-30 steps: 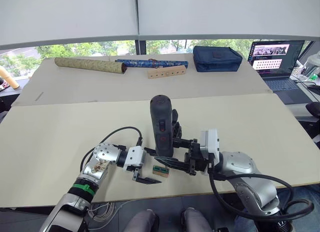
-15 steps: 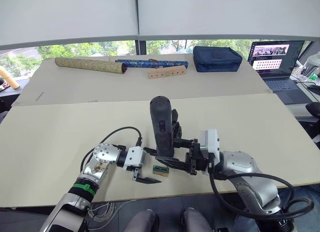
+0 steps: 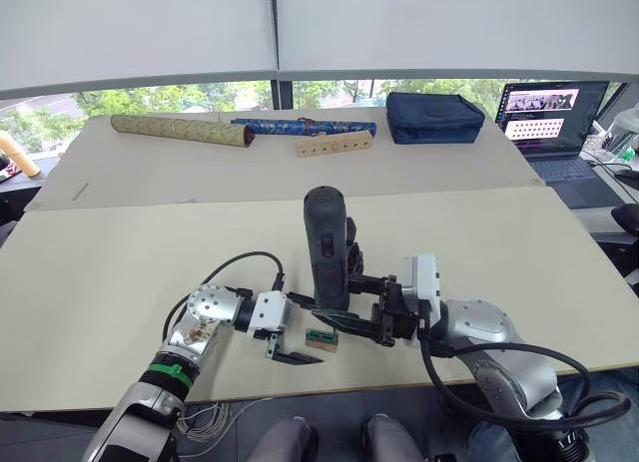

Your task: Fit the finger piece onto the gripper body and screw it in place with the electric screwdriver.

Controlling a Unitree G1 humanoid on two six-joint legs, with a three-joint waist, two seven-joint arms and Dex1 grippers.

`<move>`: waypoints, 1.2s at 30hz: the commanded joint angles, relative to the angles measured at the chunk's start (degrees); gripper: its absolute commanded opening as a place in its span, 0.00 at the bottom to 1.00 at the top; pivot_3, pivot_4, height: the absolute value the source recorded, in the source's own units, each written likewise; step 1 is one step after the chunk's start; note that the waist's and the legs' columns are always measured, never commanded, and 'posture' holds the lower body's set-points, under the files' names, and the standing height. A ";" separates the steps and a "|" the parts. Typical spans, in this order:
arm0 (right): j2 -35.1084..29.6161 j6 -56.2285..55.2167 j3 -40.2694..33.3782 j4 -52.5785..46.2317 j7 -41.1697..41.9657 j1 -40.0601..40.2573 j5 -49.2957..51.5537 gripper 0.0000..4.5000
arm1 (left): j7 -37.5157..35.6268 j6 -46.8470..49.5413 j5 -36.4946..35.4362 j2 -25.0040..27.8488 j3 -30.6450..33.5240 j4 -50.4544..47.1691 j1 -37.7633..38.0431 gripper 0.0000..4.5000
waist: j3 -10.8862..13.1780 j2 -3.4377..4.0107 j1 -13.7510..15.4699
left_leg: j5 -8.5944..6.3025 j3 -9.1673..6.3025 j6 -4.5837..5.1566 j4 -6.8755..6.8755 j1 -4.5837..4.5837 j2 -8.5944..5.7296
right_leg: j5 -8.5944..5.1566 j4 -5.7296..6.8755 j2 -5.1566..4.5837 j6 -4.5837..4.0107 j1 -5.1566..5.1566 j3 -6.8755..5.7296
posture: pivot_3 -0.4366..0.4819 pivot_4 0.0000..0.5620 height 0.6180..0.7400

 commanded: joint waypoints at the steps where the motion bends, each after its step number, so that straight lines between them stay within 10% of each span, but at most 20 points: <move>1: 0.00 -0.25 -1.05 -3.73 -0.26 -0.57 1.91 0.42 | 0.40 -0.33 1.45 -0.03 -0.41 1.60 -0.17 1.00 | 0.00 0.00 0.05 | 0.00 0.00 0.00 0.00 0.00 0.00 | 0.00 0.00 0.00 0.00 0.00 0.00 | 0.48 0.27 1.00; 36: 0.91 -2.62 -1.36 -2.98 -0.56 -1.07 0.83 0.42 | -1.09 6.34 0.31 0.33 -0.80 -4.32 0.83 1.00 | 0.00 0.00 -0.07 | -0.02 -0.01 0.04 -0.02 -0.06 0.00 | 0.00 -0.03 0.01 0.00 -0.07 0.00 | 0.48 0.27 1.00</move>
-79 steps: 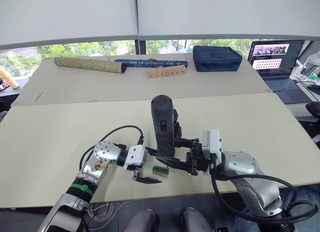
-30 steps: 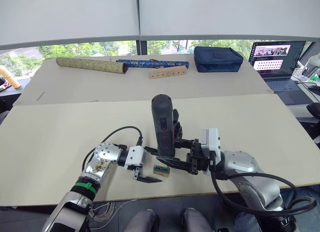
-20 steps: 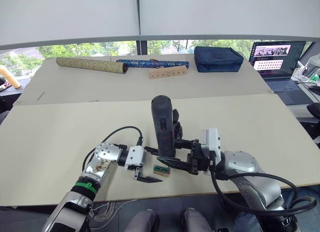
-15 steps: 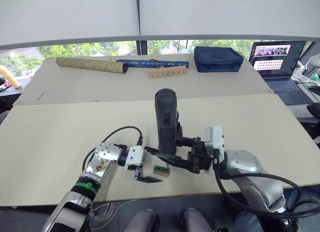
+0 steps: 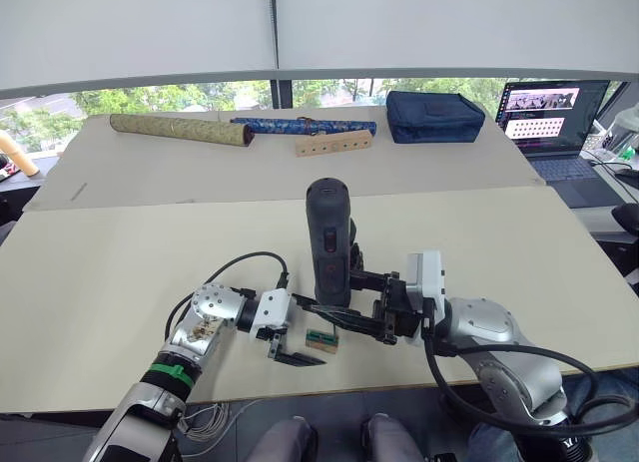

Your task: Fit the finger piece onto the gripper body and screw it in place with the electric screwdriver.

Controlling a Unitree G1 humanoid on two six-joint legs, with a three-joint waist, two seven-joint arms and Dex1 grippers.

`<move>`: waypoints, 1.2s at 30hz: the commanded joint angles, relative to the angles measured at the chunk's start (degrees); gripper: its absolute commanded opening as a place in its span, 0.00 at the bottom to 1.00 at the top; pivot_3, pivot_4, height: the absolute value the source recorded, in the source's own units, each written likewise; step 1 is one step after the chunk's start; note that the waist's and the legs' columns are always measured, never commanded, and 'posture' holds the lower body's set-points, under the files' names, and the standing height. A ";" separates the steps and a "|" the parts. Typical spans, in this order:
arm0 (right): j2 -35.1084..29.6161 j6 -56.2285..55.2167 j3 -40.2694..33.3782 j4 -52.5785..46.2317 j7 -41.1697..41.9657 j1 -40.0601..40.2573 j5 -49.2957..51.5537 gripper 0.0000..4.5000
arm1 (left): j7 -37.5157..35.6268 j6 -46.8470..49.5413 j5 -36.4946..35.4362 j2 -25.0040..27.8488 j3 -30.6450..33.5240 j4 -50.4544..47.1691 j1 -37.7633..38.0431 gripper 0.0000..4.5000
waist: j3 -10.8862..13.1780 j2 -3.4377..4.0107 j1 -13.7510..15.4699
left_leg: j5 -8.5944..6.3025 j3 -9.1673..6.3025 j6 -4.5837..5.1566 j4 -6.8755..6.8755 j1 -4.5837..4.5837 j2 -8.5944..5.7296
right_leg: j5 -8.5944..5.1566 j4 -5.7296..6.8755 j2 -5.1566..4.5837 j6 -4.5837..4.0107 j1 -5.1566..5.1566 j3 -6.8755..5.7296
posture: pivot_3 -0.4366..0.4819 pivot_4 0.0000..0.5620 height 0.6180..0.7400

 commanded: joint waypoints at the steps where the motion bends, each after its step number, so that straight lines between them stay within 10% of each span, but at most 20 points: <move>1: 0.61 -2.49 -0.68 -1.50 0.51 -0.72 0.73 0.42 | -0.32 0.47 0.19 0.58 -0.49 -1.82 0.63 1.00 | 0.00 0.00 -0.01 | 0.00 0.00 0.00 0.00 0.00 0.00 | 0.00 0.00 0.00 0.00 0.00 0.00 | 0.48 0.27 1.00; 36: 1.76 -1.15 0.33 -1.39 0.81 -0.34 -0.44 0.42 | 0.53 1.96 0.16 0.97 -0.38 -3.93 0.36 1.00 | 0.00 0.00 -0.15 | 0.00 0.00 -0.01 -0.01 -0.01 0.01 | 0.00 0.00 0.01 0.00 -0.02 0.00 | 0.48 0.27 1.00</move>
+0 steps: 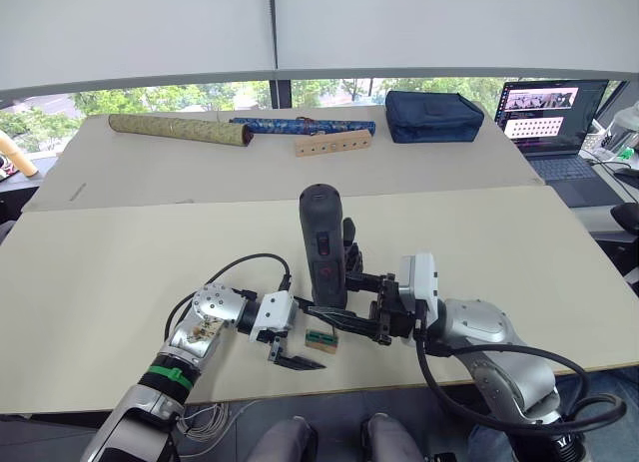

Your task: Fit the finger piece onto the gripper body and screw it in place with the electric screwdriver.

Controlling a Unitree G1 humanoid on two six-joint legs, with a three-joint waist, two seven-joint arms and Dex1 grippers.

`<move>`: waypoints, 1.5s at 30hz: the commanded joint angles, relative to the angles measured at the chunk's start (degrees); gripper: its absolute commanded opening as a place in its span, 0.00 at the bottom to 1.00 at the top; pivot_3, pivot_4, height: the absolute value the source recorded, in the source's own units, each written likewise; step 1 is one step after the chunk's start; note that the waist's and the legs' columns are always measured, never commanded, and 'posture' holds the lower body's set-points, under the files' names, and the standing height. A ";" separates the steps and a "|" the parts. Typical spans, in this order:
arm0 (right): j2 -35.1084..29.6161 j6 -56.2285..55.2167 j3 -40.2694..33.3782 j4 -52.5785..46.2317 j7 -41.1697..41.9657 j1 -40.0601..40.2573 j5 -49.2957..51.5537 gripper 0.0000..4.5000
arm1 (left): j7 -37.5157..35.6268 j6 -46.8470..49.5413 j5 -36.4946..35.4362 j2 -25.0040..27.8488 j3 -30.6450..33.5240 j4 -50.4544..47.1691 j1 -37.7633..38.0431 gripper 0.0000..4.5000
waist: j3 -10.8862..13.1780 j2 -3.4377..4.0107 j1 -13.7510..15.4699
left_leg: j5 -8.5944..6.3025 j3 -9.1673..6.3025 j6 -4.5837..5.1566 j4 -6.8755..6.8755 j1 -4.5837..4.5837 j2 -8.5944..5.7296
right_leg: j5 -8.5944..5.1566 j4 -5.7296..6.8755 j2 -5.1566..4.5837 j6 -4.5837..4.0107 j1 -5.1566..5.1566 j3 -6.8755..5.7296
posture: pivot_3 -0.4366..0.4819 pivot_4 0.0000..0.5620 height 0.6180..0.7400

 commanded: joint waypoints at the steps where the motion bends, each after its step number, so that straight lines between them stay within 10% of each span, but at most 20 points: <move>1: 0.39 -1.12 -0.27 -2.05 0.12 -0.38 1.58 0.42 | 0.24 0.14 -0.29 0.32 0.29 -1.91 -0.30 1.00 | 0.00 0.00 0.00 | 0.00 0.00 -0.01 0.00 0.00 0.00 | 0.00 0.00 0.00 0.00 0.00 0.00 | 0.48 0.27 1.00; 45: -1.86 6.07 -4.84 -8.00 -4.32 -4.41 10.75 0.42 | 0.03 7.08 -4.16 4.13 4.01 -5.59 0.82 1.00 | 0.00 0.00 -0.14 | 0.00 -0.01 0.00 -0.01 0.00 0.01 | 0.00 0.00 0.01 0.00 -0.01 0.00 | 0.48 0.27 1.00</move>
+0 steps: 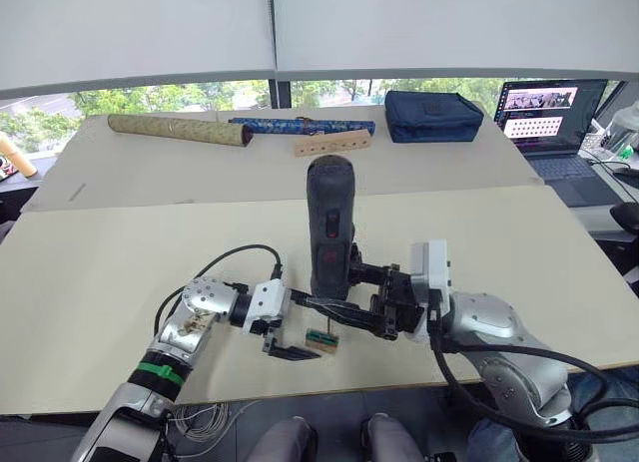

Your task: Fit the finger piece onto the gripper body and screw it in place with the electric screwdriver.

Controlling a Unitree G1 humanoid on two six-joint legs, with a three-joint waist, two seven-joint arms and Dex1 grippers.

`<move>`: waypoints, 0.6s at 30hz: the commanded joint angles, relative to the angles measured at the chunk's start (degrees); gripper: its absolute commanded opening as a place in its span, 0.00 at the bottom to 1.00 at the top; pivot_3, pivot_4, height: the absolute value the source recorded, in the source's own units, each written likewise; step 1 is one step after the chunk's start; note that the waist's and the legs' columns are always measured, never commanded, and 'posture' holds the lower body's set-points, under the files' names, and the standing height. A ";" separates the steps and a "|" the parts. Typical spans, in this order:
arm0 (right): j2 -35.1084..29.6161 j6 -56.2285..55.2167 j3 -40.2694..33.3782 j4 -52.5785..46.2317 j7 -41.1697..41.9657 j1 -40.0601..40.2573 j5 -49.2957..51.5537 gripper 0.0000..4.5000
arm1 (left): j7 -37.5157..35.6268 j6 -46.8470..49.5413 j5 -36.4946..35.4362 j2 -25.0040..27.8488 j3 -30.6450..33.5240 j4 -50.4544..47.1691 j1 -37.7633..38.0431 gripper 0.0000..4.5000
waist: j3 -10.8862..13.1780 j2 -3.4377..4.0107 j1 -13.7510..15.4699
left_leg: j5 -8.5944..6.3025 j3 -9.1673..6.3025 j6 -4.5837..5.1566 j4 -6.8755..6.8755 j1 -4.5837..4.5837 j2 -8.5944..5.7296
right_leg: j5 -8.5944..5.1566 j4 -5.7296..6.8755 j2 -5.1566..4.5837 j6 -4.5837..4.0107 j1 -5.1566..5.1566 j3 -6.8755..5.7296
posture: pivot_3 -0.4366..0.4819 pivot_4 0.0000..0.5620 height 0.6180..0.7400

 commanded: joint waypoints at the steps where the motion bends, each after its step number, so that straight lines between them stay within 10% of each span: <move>1: -0.77 1.43 -2.68 -3.13 -0.66 -2.80 4.10 0.42 | -0.82 1.36 -1.85 1.43 1.58 -2.30 0.48 1.00 | 0.00 0.00 0.00 | 0.00 0.00 0.00 0.00 -0.01 0.00 | 0.00 0.00 0.00 0.00 0.00 0.00 | 0.48 0.27 1.00; 18: -0.76 19.46 -8.13 8.20 -12.40 -29.49 17.53 0.42 | -0.03 -1.85 0.18 -1.34 4.37 15.38 -11.59 1.00 | 0.01 0.00 -0.08 | 0.14 -0.01 0.21 -0.02 -0.19 0.00 | 0.01 0.03 -0.11 -0.01 -0.03 -0.02 | 0.48 0.27 1.00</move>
